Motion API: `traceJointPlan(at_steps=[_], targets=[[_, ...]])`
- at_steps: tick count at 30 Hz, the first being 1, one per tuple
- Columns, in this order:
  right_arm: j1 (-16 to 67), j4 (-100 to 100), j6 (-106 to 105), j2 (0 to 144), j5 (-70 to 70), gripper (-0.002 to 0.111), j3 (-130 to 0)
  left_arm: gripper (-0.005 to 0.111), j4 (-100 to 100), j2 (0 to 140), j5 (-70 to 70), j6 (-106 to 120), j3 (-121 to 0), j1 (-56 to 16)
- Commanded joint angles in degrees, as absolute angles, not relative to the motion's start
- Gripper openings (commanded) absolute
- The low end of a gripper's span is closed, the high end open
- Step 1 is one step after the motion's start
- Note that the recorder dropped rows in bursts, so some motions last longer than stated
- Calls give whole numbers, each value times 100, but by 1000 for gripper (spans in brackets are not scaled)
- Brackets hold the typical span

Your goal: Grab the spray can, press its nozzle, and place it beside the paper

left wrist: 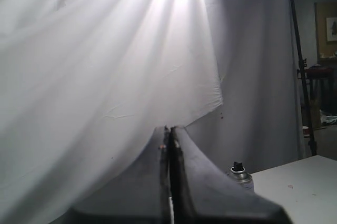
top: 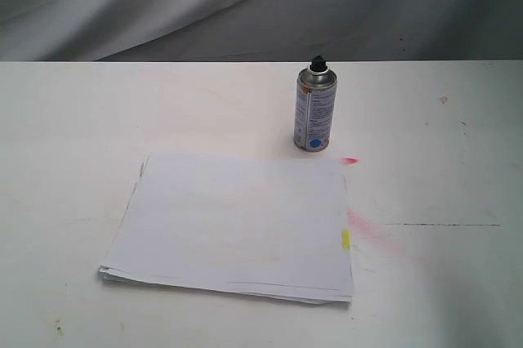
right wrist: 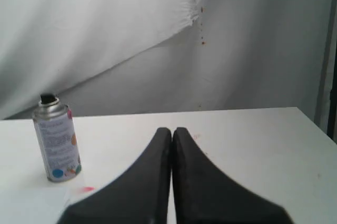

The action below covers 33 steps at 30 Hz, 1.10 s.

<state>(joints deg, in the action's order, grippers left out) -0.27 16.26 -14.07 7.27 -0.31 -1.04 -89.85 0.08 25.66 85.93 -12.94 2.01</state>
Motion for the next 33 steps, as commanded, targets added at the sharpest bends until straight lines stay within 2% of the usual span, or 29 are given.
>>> traceJointPlan(at_steps=[1, 21, 24, 26, 33], targets=[[-74, 1171, -1438, 710, 91, 0, 0, 0, -8940, 0, 2555, 8592, -1264, 169], [-74, 1066, -1438, 710, 370, 0, 0, 0, -8920, 0, 2525, 8657, -1264, 169], [-74, 1066, -1438, 710, 370, 0, 0, 0, -8360, 0, 2381, 8710, -1254, 169], [-74, 1066, -1438, 710, 370, 0, 0, 0, -7352, 0, 2368, 7957, -1227, 169], [-74, 1066, -1438, 710, 370, 0, 0, 0, -3420, 0, 1703, 3167, -1024, 169]])
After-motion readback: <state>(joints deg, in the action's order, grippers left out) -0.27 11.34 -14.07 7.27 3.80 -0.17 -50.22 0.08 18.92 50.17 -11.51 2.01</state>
